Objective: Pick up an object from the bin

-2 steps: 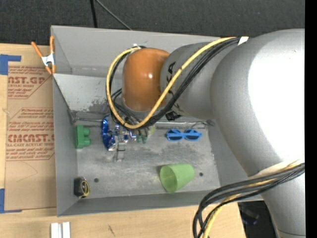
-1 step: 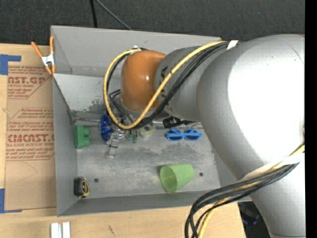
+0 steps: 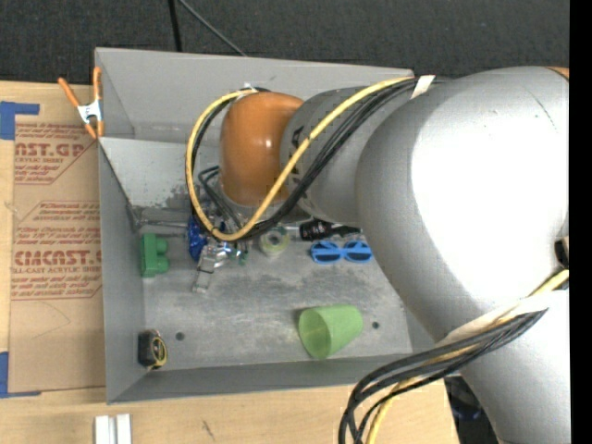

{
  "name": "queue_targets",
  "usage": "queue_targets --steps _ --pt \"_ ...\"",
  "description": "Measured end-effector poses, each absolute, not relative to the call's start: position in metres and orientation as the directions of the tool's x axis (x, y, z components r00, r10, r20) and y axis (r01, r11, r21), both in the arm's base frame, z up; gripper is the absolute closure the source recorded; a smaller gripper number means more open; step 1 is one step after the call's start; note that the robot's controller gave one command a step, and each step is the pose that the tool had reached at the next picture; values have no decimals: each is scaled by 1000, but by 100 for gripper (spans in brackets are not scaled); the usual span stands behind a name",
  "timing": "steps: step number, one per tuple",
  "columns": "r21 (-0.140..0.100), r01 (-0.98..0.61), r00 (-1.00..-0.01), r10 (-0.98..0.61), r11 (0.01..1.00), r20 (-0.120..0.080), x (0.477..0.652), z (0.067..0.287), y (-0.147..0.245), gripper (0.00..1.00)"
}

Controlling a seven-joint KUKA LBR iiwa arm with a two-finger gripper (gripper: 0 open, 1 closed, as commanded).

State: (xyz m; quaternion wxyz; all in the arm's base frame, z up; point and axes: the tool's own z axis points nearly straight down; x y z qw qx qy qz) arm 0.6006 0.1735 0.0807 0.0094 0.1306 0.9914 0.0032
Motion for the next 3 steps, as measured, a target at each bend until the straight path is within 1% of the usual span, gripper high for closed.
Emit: queue_targets --steps 1,2,3 --pt "13 260 -965 260 966 -31 604 84 172 100" --pt "1 259 -966 259 966 0 605 110 173 100" --pt "6 258 -966 258 966 -8 607 184 175 100"
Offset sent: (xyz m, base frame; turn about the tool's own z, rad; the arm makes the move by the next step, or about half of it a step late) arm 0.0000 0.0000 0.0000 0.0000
